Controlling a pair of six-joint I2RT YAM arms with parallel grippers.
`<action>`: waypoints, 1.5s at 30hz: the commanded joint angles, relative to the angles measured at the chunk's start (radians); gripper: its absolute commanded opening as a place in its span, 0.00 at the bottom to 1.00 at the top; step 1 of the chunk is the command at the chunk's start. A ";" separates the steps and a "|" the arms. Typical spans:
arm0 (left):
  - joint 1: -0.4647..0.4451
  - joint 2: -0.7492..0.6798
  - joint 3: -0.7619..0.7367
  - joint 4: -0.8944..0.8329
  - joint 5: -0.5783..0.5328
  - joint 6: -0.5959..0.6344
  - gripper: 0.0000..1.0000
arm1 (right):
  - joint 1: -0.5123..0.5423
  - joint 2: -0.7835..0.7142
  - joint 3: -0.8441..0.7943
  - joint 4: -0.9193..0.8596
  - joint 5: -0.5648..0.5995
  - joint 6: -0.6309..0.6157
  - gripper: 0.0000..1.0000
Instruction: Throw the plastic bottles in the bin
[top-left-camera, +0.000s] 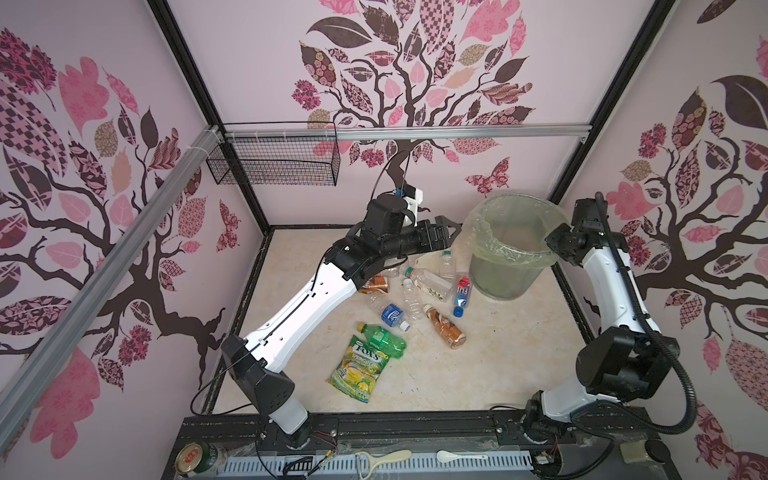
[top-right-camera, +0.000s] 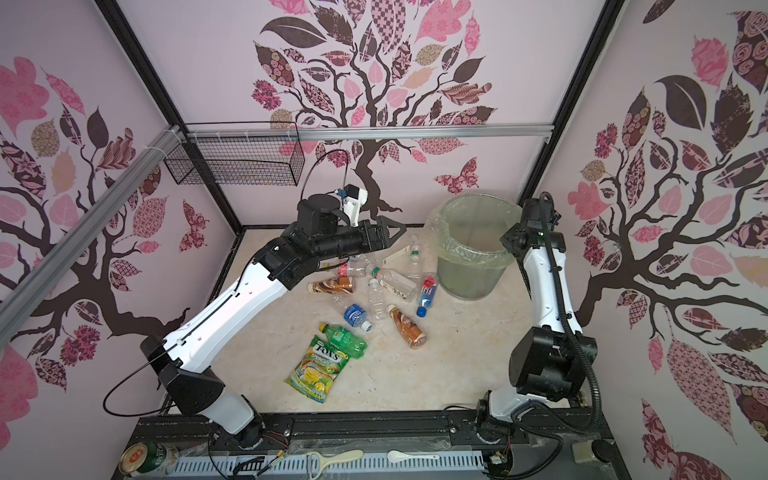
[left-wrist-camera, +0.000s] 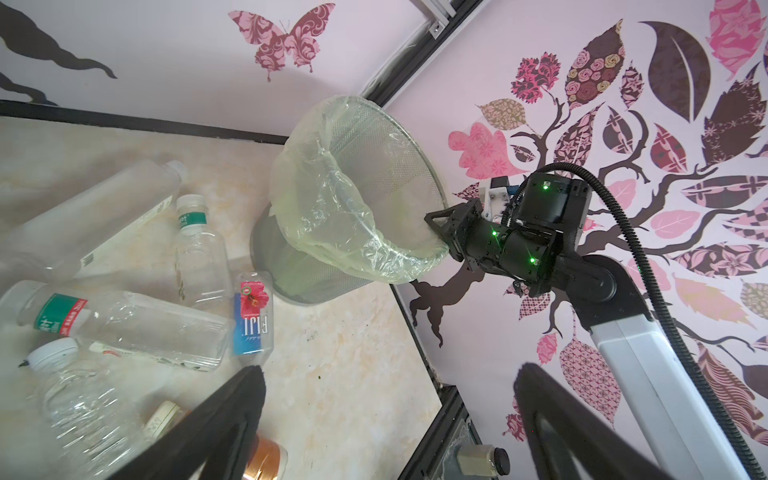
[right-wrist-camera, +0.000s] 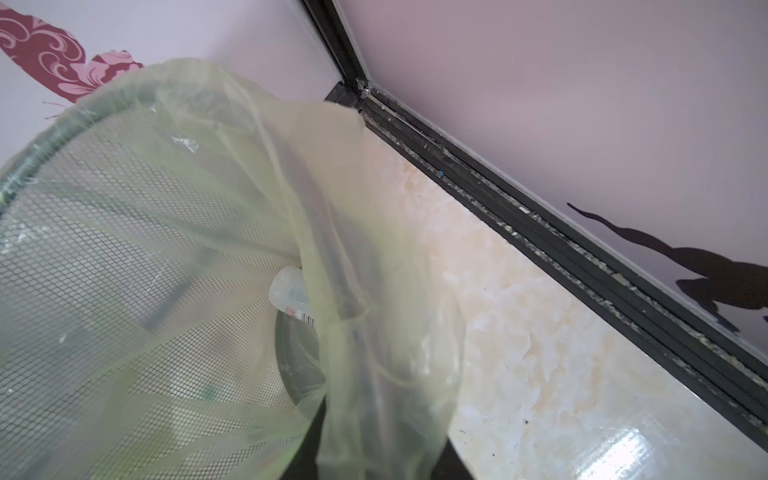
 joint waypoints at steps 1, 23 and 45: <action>0.009 -0.029 -0.033 -0.042 -0.067 0.053 0.98 | 0.016 0.068 0.025 0.010 -0.052 -0.002 0.24; 0.051 0.019 -0.037 -0.272 -0.331 0.061 0.98 | 0.048 0.234 0.273 -0.017 -0.100 0.037 0.63; 0.173 -0.231 -0.407 -0.291 -0.581 -0.185 0.98 | 0.487 -0.029 0.380 -0.128 0.080 -0.015 0.99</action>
